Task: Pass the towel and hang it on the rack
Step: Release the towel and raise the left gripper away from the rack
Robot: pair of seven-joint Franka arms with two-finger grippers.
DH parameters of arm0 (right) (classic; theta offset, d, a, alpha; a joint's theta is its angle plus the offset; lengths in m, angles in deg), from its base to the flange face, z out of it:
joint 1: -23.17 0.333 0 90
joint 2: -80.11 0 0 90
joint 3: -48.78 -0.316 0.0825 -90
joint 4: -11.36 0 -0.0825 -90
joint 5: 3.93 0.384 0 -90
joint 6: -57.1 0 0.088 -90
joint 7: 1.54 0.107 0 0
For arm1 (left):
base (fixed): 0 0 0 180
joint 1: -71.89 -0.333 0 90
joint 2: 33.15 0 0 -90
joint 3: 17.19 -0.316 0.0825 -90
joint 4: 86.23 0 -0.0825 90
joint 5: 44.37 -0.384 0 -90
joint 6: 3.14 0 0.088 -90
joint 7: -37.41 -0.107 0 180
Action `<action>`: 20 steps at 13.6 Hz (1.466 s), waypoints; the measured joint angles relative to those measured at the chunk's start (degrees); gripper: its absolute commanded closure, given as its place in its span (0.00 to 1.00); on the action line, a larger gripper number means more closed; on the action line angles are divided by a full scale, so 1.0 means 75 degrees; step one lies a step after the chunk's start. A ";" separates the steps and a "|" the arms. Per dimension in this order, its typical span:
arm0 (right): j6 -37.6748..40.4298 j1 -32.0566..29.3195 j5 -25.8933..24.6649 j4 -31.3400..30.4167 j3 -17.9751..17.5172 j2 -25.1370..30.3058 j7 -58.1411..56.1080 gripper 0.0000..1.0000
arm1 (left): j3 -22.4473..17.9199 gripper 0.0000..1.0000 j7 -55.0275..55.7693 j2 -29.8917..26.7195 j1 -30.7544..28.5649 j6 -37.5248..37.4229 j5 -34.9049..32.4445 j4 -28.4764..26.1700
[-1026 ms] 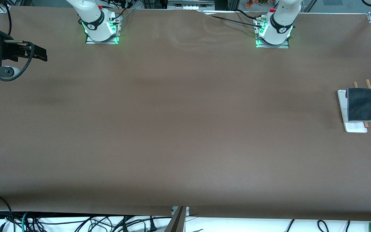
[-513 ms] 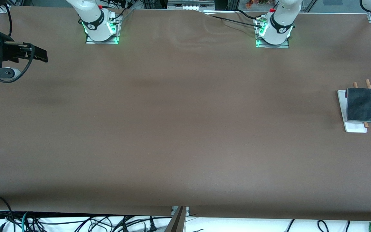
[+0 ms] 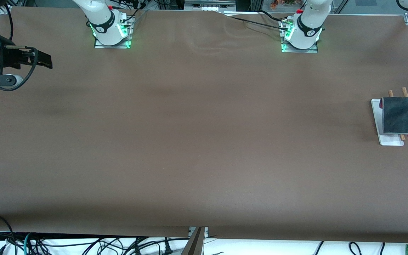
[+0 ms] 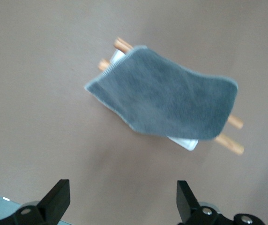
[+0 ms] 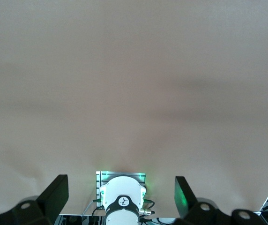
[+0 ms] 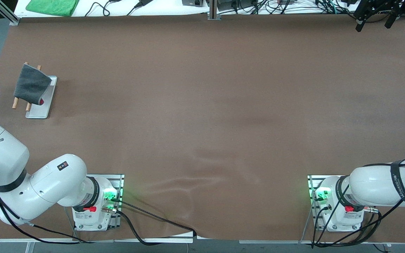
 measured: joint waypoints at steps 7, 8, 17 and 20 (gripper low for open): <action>-0.0021 -0.0002 0.0004 0.0002 0.0002 -0.0002 -0.0024 0.00 | 0.0213 0.00 0.4497 -0.0690 0.1616 -0.0024 0.0970 0.0210; -0.0023 -0.0002 0.0004 0.0002 0.0002 -0.0002 -0.0024 0.00 | 0.0214 0.00 0.5284 -0.0696 0.1777 -0.0075 0.0979 0.0210; -0.0062 -0.0014 0.0006 0.0003 0.0005 -0.0013 -0.0024 0.00 | 0.0132 0.00 1.1323 -0.2214 0.4107 -0.1250 0.0504 -0.0779; -0.0071 -0.0022 0.0006 0.0004 0.0007 -0.0025 -0.0024 0.00 | 0.0181 0.00 1.2248 -0.3879 0.4592 -0.0711 0.0317 -0.2749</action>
